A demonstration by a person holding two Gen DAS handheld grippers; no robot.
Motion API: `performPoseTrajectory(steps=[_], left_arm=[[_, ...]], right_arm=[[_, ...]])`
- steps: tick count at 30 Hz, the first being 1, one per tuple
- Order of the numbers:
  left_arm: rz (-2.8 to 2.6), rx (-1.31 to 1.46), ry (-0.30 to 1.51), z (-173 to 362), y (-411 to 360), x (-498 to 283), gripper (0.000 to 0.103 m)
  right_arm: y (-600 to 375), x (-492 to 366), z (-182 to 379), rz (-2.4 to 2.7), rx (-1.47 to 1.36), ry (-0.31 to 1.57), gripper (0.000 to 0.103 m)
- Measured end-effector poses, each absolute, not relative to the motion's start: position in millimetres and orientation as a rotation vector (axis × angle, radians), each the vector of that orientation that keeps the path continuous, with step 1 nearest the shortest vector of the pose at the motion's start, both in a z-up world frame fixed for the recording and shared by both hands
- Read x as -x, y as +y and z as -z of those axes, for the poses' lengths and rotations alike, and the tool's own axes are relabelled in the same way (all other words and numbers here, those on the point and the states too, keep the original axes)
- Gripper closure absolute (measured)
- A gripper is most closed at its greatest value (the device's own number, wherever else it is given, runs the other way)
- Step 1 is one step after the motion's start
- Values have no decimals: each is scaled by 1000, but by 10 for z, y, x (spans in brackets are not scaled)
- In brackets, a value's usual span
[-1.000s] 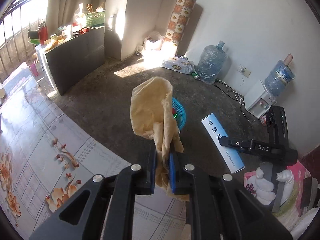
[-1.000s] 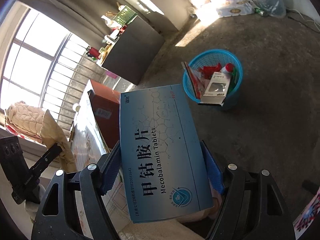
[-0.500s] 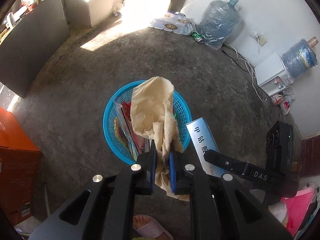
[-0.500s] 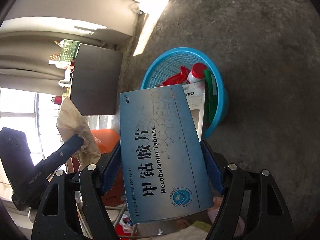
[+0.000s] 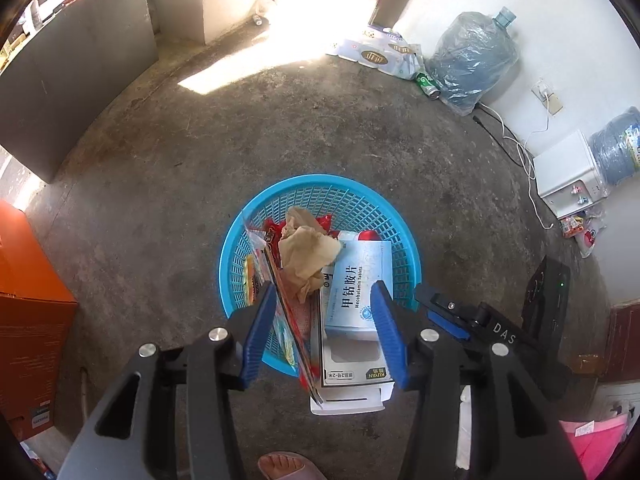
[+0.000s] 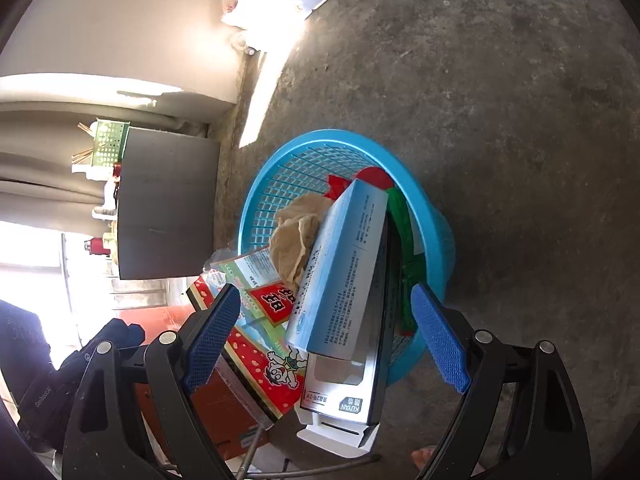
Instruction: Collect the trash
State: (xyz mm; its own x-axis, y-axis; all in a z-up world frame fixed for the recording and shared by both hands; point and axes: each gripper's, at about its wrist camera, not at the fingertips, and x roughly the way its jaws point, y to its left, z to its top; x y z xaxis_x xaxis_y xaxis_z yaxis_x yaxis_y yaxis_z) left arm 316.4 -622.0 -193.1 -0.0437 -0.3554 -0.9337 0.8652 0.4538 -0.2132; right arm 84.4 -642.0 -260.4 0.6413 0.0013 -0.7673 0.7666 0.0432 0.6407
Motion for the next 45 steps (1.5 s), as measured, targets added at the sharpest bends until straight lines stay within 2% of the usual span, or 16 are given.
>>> performPoseTrajectory(steps=[5, 9, 11, 15, 19, 22, 33, 45], left_arm=[[1127, -491, 1144, 1302, -5875, -2987, 55], [1215, -416, 1029, 547, -5263, -2764, 55], [1236, -392, 953, 181, -4872, -2596, 46], [1239, -312, 869, -376, -3991, -2214, 33], [1155, -210, 792, -708, -3116, -1803, 14], [1009, -159, 708, -817, -2529, -1526, 6], [705, -57, 681, -856, -1026, -898, 6], [559, 22, 745, -587, -469, -455, 6]], right_arm=[[-6291, -669, 2100, 682, -1290, 658, 20], [-5908, -520, 1369, 671, -1076, 634, 20], [-5620, -447, 989, 653, -948, 618, 18], [-4882, -266, 275, 632, -680, 586, 7], [-4194, -46, -181, 624, -503, 564, 7], [-3813, 115, -343, 629, -460, 570, 7], [-2798, 503, -683, 632, -291, 536, 7], [-2425, 450, -671, 510, -328, 548, 7]])
